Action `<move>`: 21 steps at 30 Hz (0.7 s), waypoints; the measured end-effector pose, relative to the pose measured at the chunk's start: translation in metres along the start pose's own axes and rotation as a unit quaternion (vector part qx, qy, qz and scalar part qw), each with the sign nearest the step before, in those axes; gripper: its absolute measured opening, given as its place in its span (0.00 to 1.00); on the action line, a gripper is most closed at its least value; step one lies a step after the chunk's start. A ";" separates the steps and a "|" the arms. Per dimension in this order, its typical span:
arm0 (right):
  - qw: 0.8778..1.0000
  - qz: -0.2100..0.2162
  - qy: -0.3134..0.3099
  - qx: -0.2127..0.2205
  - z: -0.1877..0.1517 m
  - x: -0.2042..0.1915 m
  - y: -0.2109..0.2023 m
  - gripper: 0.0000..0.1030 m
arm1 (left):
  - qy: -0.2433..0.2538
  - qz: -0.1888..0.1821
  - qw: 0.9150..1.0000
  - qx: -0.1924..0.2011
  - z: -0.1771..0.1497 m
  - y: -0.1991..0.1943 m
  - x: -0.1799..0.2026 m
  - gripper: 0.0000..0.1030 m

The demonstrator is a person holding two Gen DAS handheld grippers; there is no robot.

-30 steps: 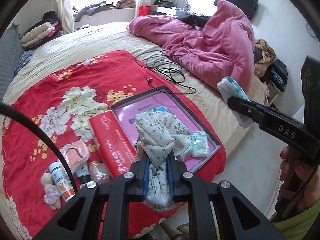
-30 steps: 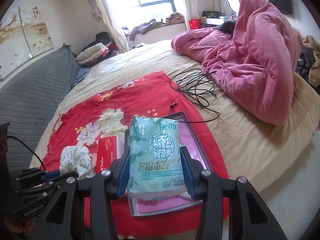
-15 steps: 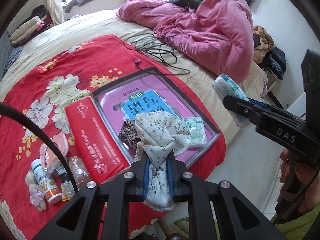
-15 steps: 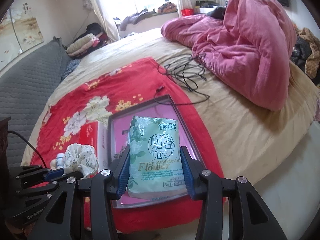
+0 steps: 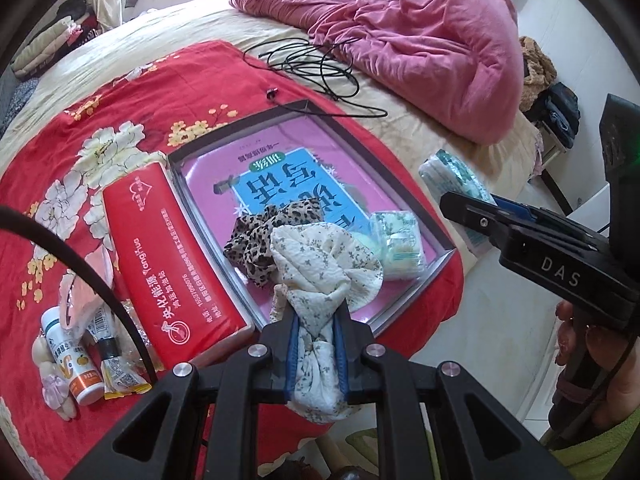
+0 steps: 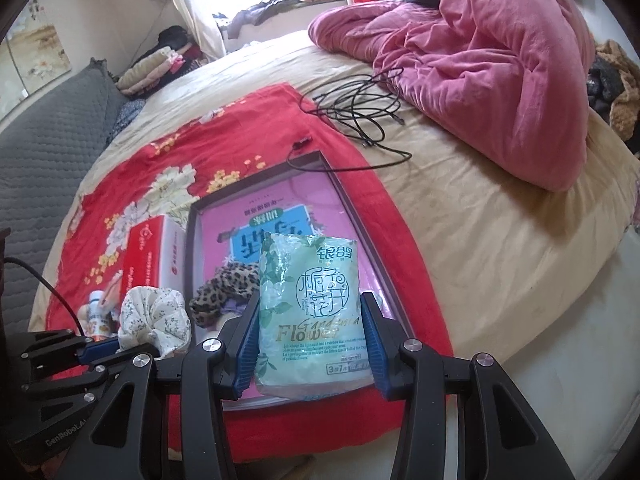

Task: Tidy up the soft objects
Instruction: 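Carry the white scrunchie and green tissue pack over the pink tray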

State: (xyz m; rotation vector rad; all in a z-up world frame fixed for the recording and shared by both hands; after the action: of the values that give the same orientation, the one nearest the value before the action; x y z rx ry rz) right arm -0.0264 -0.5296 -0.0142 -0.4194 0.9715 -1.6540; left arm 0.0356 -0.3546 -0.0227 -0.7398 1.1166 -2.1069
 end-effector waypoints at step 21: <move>0.999 -0.015 -0.022 -0.034 -0.008 0.002 0.036 0.46 | -0.003 0.003 1.000 -0.024 0.008 0.041 -0.005 0.16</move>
State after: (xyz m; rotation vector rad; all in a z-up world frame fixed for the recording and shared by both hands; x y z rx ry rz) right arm -0.0101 -0.5303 -0.0479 -0.5171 0.9952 -1.6354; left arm 0.0559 -0.3728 -0.0545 -0.7640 1.1687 -2.0770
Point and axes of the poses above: each gripper's, at about its wrist camera, not at the fingertips, and y roughly the way its jaws point, x to its right, z to its top, the point moved 2 cm from there along y, roughly the way its jaws point, and after that the axes turned 5 degrees about x, right-handed, at the moved point
